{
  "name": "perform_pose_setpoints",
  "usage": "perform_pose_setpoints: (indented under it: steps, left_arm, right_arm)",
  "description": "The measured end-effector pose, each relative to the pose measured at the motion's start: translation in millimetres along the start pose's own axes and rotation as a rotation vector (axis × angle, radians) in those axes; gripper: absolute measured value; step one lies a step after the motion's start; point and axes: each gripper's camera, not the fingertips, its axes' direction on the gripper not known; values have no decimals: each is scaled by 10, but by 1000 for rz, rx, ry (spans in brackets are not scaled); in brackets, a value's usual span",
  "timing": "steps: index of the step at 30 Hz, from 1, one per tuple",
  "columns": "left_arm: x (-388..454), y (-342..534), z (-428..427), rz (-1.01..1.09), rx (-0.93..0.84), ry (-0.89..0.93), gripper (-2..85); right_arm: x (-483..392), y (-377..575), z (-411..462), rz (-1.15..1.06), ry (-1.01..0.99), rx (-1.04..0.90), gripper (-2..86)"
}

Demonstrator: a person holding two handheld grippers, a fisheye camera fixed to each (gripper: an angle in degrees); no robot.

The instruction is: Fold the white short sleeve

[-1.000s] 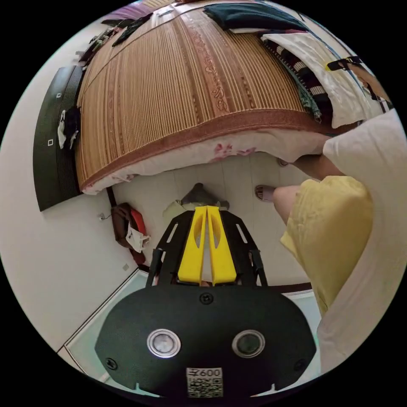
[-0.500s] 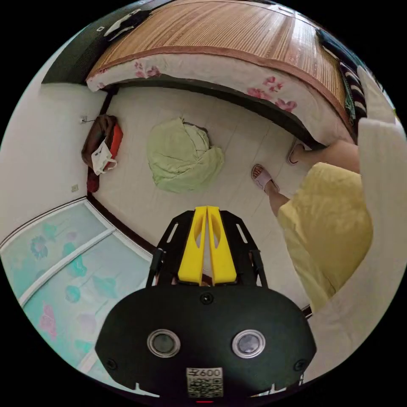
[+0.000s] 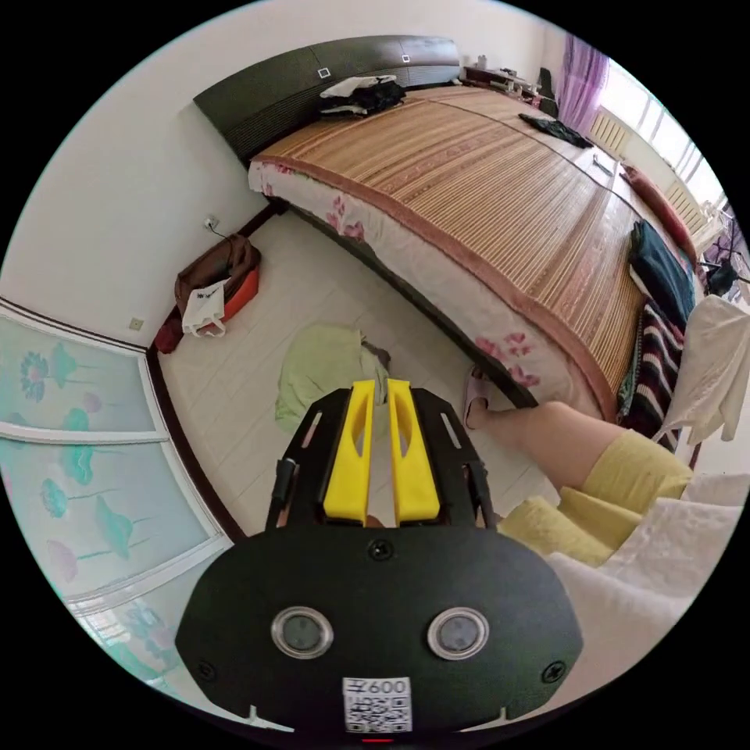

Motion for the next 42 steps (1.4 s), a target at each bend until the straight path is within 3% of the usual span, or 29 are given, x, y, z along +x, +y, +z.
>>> perform_pose_setpoints:
  steps: [5, 9, 13, 17, 23, 26, 28, 32, 34, 37, 39, 42]
  left_arm:
    - [-40, -883, -250, -13, 87, 238, 82]
    - [-262, -1669, -643, 130, 125, 398, 113]
    - [-701, -2126, -1155, 210, 257, 409, 107]
    - [-1097, -2762, -1408, 225, 137, 469, 122]
    - [-814, -4257, -1746, 447, 181, 540, 164]
    - [-833, -4895, -1772, 515, 212, 533, 85]
    - [-1098, -5125, -1807, 616, 334, 494, 25]
    - [-1538, -5625, -1614, 819, 340, 522, 11]
    - [-1872, -6122, -1408, 995, 266, 651, 12]
    - [-2320, -6645, -1126, 1070, 208, 813, 17]
    - [-2539, -7147, -845, 1175, 105, 901, 19]
    - [-2621, -7673, -1107, 1310, 150, 867, 20]
  right_arm:
    - [-417, -614, -31, -78, -136, 175, -8]
    - [-854, -1089, -65, -109, -319, 334, -8]
    - [-1491, -1569, -112, -222, -481, 501, -8]
    - [-2063, -2073, -167, -277, -642, 512, -8]
    - [-2761, -2711, -194, -396, -678, 563, -8]
    - [-2958, -3029, -57, -323, -566, 572, -8]
    - [-3021, -3226, 86, -262, -495, 569, -8]
    - [-3381, -3727, 581, -110, -432, 517, -8]
    - [-3734, -3930, 763, -61, -309, 507, -8]
    - [-4320, -4319, 1047, 62, -134, 460, -8]
    - [-4517, -4621, 1192, 62, -162, 390, -8]
    - [-4582, -5004, 1183, 123, -92, 361, -8]
